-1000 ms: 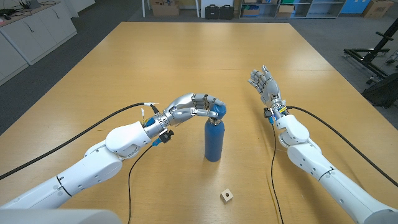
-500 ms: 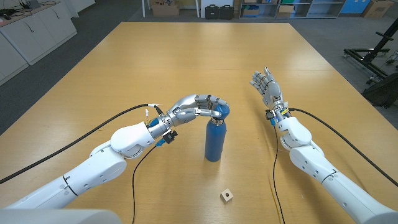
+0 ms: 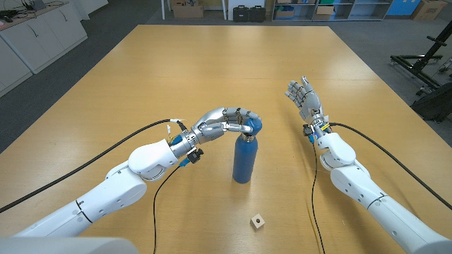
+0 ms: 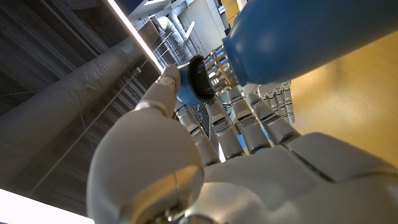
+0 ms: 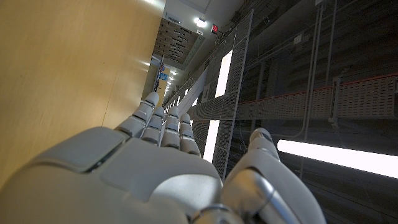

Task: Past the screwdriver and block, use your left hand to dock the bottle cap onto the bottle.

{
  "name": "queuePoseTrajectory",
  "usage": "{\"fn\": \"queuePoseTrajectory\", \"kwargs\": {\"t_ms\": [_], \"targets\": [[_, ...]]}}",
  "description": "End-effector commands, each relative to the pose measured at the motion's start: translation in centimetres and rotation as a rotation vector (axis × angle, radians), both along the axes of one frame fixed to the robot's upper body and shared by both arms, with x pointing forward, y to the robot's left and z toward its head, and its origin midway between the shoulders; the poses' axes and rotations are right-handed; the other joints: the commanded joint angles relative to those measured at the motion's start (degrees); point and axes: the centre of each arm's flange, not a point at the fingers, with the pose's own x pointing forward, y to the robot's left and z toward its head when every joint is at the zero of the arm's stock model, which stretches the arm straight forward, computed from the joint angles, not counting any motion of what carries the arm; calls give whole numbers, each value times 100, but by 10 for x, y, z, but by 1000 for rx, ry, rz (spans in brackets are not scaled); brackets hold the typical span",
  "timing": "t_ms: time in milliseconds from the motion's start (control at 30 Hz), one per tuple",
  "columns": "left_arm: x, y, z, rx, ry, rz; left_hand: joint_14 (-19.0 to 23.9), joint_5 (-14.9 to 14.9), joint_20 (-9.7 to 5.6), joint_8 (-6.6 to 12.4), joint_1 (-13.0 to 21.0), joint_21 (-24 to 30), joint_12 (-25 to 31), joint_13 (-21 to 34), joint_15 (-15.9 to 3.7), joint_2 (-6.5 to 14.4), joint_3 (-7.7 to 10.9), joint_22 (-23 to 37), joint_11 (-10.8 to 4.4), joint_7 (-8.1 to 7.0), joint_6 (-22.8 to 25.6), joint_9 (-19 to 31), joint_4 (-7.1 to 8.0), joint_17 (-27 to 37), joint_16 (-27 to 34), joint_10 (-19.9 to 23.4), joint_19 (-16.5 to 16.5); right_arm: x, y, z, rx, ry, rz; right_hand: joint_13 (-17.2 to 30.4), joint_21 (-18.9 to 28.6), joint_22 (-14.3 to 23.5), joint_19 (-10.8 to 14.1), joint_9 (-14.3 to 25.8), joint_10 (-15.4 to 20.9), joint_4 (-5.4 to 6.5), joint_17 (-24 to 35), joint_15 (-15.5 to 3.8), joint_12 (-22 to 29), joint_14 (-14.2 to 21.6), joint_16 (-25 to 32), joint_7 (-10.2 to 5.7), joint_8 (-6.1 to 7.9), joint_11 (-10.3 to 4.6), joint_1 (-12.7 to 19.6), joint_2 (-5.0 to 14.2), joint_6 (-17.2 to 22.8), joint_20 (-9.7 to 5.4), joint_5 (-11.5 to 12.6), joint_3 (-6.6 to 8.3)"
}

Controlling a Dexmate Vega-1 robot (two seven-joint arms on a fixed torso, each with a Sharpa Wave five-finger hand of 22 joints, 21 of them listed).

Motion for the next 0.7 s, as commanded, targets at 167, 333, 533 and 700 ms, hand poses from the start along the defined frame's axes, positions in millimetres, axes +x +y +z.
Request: {"fn": "queuePoseTrajectory", "kwargs": {"t_ms": [167, 333, 533, 700], "targets": [[1, 4, -8, -33, 15, 14, 9, 30, -388, 17, 22, 14, 29, 83, -973, 142, 388, 11, -472, 3, -27, 10, 319, 12, -1, 683, -1, -1, -1, -1, -9, 9, -2, 13, -21, 10, 42, 15, 28, 15, 14, -5, -2, 32, -18, -4, -7, 11, -7, 63, 66, 3, -26, -22], [1, 5, -7, -29, 10, 16, -27, 16, -373, -72, 15, 10, -18, 78, -961, 85, 358, 14, -465, 19, -233, 18, 321, 16, -15, 505, -21, 0, -1, 0, -15, 13, -1, 13, -24, 10, 44, 15, 23, 15, 14, -5, -5, 32, -18, -4, -8, 5, -6, 63, 64, 0, -26, -22], [1, 6, -9, -21, 3, 14, -107, 4, -281, -180, -80, -1, -60, 79, -942, 16, 316, 16, -452, 98, -475, 33, 358, 18, -29, 219, -71, -1, -2, 0, -26, 21, -7, 13, -28, 10, 47, 15, 24, 14, 13, -6, -5, 32, -19, -6, -7, 4, -5, 63, 66, 1, -26, -22], [2, 6, -11, -17, -1, 9, -184, -7, -209, -246, -188, -3, -71, 94, -929, -43, 281, 18, -425, 152, -636, 46, 382, 15, -36, -3, -106, -4, -3, 2, -30, 19, -11, 13, -34, 11, 45, 15, 23, 14, 13, -2, -6, 32, -19, -6, -8, 6, -4, 64, 65, 0, -26, -22]]}}
